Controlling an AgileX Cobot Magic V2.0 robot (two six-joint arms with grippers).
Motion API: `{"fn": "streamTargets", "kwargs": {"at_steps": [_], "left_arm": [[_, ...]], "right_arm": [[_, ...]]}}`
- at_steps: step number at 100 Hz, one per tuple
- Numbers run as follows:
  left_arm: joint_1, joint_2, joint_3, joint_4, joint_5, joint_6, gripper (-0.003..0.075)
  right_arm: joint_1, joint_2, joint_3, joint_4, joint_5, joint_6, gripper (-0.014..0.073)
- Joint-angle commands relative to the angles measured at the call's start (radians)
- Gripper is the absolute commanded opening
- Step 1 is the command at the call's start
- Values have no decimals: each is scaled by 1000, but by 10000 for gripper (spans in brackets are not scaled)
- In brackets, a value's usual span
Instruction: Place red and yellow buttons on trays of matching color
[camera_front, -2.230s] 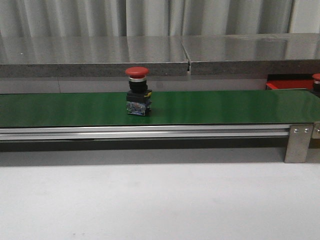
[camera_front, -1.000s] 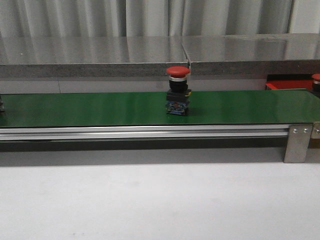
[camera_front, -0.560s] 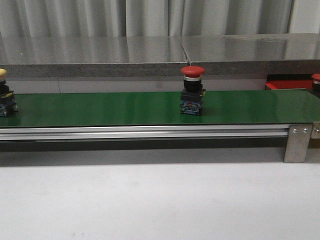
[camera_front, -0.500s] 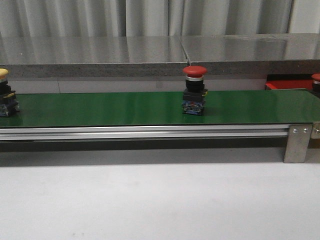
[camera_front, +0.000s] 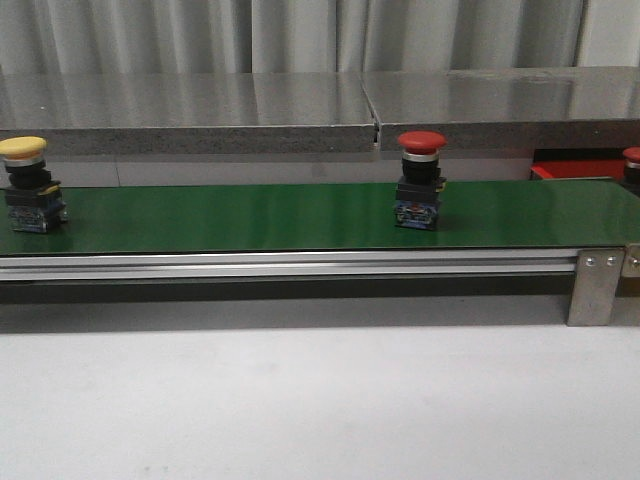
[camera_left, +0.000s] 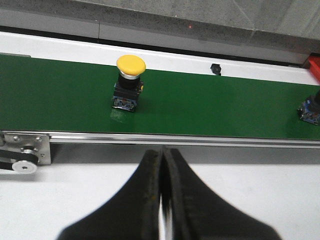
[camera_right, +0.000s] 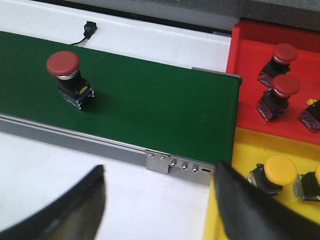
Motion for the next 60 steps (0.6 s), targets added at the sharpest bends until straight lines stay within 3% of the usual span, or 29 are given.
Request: {"fn": "streamTargets", "kwargs": {"at_steps": [1,29,60], "left_arm": [[-8,6,-27,-91,-45,-4,-19],[-8,6,-27,-129,-43,-4,-19],[-8,6,-27,-129,-43,-4,-19]], "right_arm": [[1,-7,-32,9,-48,-6,661],[1,20,-33,9,-60,-7,633],[35,247,-77,9,-70,-57,633]]}}
